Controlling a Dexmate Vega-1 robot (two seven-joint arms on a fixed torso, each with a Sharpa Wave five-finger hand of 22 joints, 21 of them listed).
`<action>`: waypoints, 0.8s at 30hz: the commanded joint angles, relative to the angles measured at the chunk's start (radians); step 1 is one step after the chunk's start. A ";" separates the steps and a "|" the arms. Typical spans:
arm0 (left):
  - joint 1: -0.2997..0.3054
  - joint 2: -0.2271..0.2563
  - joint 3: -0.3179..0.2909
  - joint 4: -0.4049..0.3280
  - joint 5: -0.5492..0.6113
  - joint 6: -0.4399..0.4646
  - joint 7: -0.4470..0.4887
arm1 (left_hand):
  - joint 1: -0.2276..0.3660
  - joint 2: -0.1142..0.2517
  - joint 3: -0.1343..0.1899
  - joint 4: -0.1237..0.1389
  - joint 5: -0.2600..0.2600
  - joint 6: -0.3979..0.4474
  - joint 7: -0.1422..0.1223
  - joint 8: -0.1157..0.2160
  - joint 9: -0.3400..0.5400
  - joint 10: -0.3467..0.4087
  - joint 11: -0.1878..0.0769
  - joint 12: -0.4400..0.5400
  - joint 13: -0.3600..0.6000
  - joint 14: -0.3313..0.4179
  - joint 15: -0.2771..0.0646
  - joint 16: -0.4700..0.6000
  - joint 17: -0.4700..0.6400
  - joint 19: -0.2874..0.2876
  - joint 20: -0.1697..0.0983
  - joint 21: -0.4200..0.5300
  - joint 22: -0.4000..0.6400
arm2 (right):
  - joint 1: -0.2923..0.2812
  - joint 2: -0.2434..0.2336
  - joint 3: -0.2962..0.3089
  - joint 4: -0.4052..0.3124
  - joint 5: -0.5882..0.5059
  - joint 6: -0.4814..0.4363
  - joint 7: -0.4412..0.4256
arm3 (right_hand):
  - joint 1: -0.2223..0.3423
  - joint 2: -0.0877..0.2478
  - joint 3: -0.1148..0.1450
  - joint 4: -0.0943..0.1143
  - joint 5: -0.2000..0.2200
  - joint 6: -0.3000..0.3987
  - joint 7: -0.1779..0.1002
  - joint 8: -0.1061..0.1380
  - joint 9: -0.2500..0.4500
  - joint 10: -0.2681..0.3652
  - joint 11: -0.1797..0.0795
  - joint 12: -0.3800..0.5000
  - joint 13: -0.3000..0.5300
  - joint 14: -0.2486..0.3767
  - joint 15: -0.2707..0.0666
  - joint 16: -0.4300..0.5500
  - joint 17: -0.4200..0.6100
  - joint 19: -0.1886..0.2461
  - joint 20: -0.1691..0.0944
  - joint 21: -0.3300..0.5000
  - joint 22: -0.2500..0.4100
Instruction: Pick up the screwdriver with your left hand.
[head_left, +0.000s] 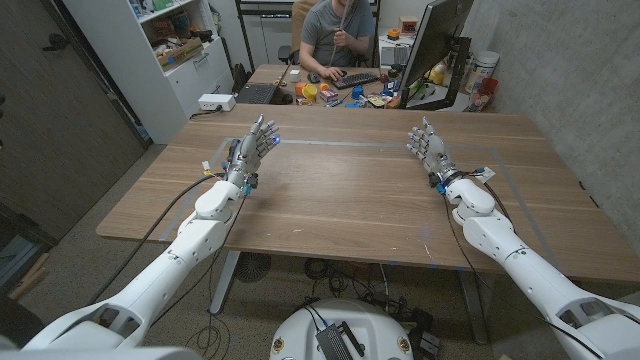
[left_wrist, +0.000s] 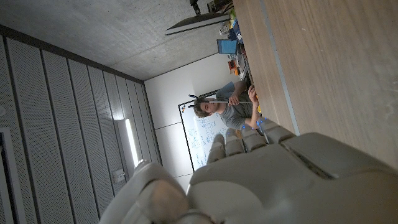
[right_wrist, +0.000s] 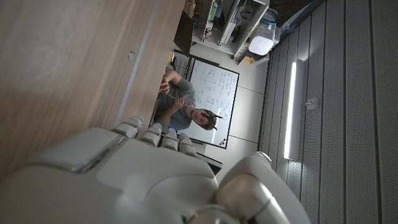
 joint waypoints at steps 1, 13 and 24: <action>0.036 -0.077 -0.107 -0.052 0.089 0.059 -0.014 | 0.013 0.001 0.010 -0.002 0.004 0.004 -0.001 0.005 0.002 0.007 0.000 0.004 0.003 0.006 -0.099 0.007 0.004 0.008 0.001 0.005 0.003 | -0.027 0.135 0.173 -0.001 -0.156 -0.078 0.107 | 0.009 0.003 0.007 -0.001 0.005 0.000 0.012 0.004 0.004 0.010 -0.003 0.006 0.004 0.008 0.001 0.006 0.003 0.009 0.000 0.006 0.001; 0.132 0.003 -0.162 -0.394 0.440 0.422 0.284 | 0.034 -0.014 0.011 -0.020 -0.010 0.033 -0.003 0.013 0.002 0.042 0.001 0.014 0.004 0.026 -0.080 0.012 0.003 0.035 0.027 0.013 0.003 | -0.033 0.214 0.295 -0.035 -0.315 -0.129 0.175 | 0.009 0.003 0.007 -0.002 0.004 -0.001 0.018 0.005 0.004 0.011 0.000 0.006 0.004 0.011 0.002 0.007 0.002 0.014 0.003 0.008 0.001; 0.248 0.074 -0.296 -0.620 0.562 0.646 0.309 | 0.058 -0.086 -0.013 -0.046 -0.022 0.094 0.009 0.030 0.004 0.103 -0.017 0.029 0.008 0.091 -0.088 0.029 0.005 0.072 0.030 0.019 0.004 | -0.061 0.263 0.352 -0.087 -0.407 -0.158 0.183 | 0.009 0.003 0.006 -0.002 0.002 -0.001 0.019 0.005 0.004 0.012 0.002 0.006 0.004 0.012 0.005 0.007 0.002 0.016 0.004 0.009 0.001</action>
